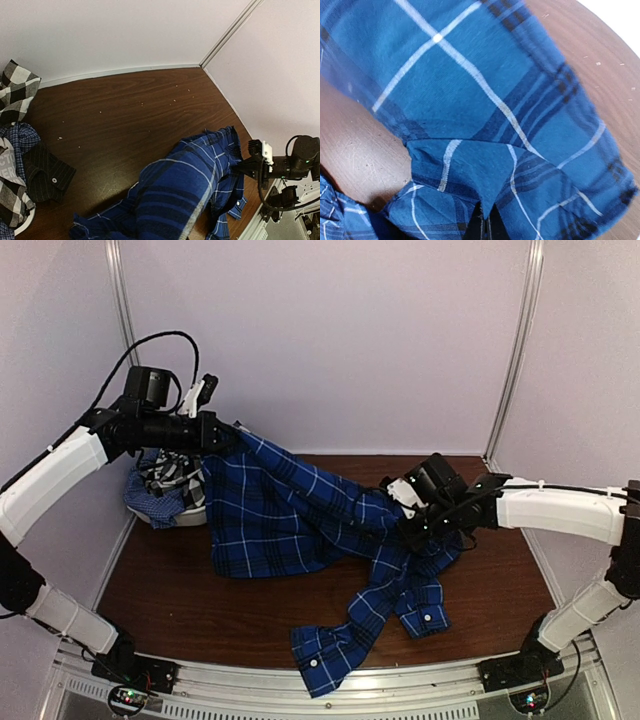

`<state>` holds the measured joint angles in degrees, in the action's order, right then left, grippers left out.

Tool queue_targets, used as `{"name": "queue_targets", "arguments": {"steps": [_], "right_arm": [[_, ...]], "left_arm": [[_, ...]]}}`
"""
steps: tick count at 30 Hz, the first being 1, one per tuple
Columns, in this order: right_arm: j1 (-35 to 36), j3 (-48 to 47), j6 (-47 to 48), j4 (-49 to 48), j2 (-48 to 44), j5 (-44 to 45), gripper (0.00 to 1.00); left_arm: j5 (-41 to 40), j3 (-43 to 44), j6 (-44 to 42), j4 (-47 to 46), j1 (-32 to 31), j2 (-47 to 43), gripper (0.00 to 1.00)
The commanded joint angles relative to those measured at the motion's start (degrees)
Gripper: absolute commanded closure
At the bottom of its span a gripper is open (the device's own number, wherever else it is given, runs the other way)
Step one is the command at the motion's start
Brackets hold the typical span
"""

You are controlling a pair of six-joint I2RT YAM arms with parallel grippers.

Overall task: Fold and stack the long sleeve shirts
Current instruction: Pick up the crumpled shirt from the center of the board.

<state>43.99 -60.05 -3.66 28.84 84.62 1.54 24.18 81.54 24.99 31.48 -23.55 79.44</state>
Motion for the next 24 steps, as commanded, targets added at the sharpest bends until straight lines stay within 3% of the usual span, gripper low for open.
{"name": "queue_targets", "arguments": {"steps": [1,7,15,24], "right_arm": [[-0.2,-5.4,-1.1,6.2,-9.2,7.7,1.00],[-0.4,-19.1,-0.9,11.9,-16.6,17.4,1.00],[-0.5,-37.4,1.6,18.5,-12.4,22.4,1.00],[-0.4,-50.7,0.0,23.0,-11.7,10.3,1.00]], "left_arm": [[-2.1,-0.9,-3.2,-1.3,0.4,-2.2,1.00],[-2.2,-3.7,-3.9,-3.6,0.4,-5.3,1.00],[-2.5,3.6,-3.7,-5.8,0.4,-7.2,1.00],[2.8,5.1,-3.4,-6.3,0.4,-10.1,1.00]]}}
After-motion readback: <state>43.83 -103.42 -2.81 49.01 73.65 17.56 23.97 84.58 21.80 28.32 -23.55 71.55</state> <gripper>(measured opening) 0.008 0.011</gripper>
